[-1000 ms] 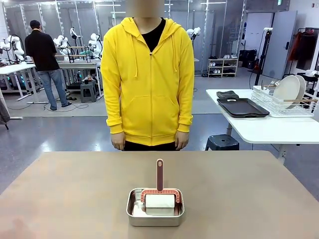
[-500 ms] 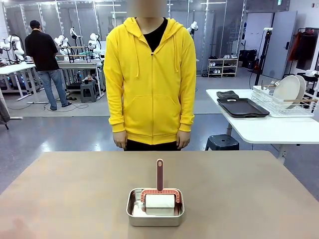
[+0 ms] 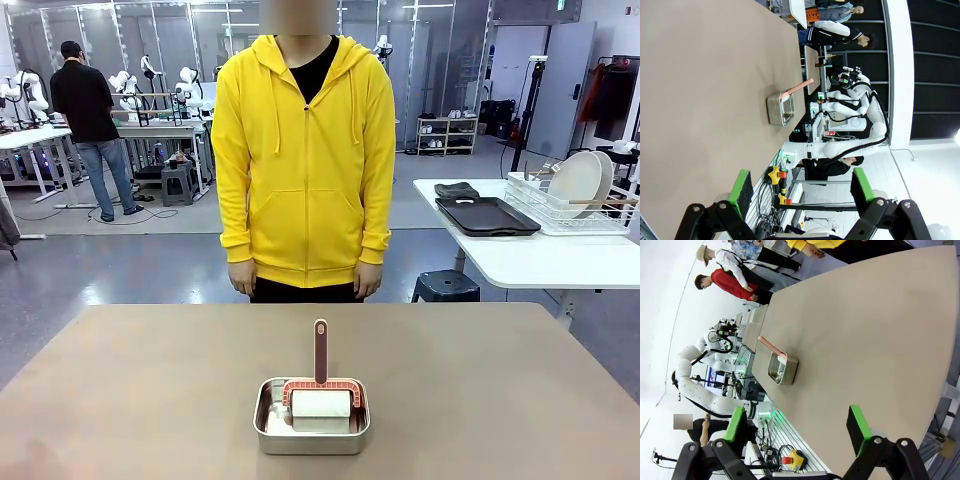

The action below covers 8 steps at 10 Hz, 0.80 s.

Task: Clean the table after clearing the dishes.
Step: Place the Lint Roller back on top of the Airtight Container.

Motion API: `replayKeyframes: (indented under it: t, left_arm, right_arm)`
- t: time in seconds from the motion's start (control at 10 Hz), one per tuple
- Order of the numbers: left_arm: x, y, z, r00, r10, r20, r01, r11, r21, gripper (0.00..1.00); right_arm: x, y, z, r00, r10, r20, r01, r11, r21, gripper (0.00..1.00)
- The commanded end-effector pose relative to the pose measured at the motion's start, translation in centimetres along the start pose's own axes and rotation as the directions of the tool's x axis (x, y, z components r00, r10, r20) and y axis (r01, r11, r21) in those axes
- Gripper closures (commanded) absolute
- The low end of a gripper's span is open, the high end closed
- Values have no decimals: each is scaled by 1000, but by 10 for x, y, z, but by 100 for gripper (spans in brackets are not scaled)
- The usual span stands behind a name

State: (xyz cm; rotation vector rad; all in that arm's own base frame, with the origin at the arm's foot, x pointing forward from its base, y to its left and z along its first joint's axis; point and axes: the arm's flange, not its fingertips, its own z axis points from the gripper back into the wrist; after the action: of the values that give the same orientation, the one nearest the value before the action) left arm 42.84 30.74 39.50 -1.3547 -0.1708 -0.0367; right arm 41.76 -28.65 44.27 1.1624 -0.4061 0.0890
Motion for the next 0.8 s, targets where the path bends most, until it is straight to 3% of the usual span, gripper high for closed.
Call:
replayKeyframes:
  t: [0.0, 0.7]
  left_arm:
    - [-2, 0, 1, 1000, -8, 2, 8, 1000, 5, 0]
    - [-2, 0, 1, 1000, -8, 2, 8, 1000, 5, 0]
  right_arm:
    - [-3, 5, -3, 1000, 0, 2, 0, 1000, 2, 0]
    - [-3, 5, -3, 1000, 0, 2, 0, 1000, 2, 0]
